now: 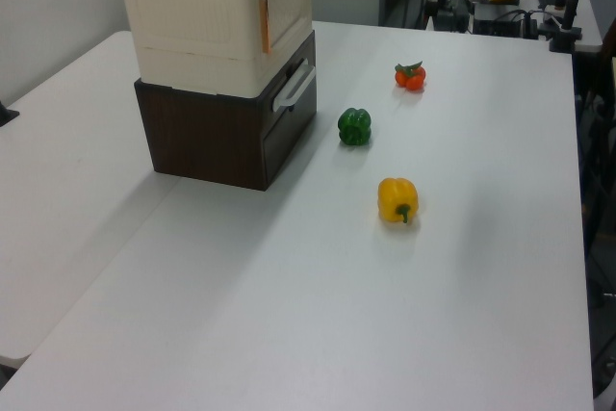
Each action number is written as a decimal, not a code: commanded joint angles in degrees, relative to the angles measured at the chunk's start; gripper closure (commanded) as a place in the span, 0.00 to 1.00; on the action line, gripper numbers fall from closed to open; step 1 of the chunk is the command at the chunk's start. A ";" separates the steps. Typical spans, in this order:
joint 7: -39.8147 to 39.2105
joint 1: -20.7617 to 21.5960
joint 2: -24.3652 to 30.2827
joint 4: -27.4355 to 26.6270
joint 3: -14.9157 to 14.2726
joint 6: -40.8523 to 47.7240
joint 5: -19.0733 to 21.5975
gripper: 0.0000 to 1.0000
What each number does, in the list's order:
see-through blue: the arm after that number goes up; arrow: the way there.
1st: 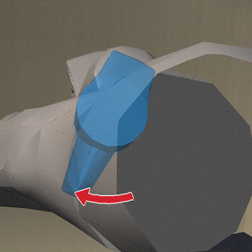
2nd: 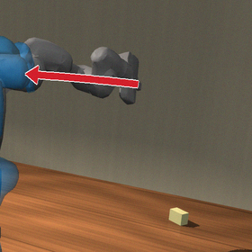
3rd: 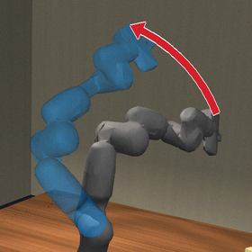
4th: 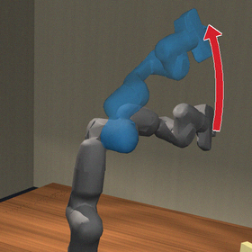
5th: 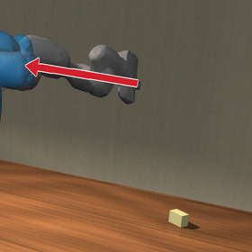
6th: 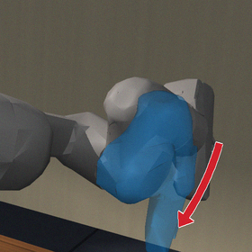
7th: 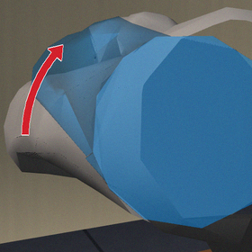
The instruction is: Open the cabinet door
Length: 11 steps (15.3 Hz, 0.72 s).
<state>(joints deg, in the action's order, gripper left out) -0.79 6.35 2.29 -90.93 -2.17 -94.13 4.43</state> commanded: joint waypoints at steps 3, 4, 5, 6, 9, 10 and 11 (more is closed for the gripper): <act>-0.18 0.15 0.34 -0.91 -0.55 -1.41 -0.30 0.00; -0.27 0.15 0.34 -0.91 -0.55 -1.41 -0.30 0.00; -0.27 0.15 0.34 -0.91 -0.55 -1.41 -0.21 0.00; -0.27 0.15 0.34 -0.91 -0.55 -1.41 -0.12 0.00; -0.01 0.06 0.34 -0.83 -0.55 -1.41 -0.03 0.00; -0.09 0.15 0.17 -0.82 -0.55 -1.58 0.14 0.00; -0.35 0.15 -0.18 -0.74 -0.55 -1.93 0.40 0.00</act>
<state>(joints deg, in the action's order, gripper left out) -0.78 6.18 2.09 -90.93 -2.33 -94.13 4.43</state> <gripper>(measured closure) 0.000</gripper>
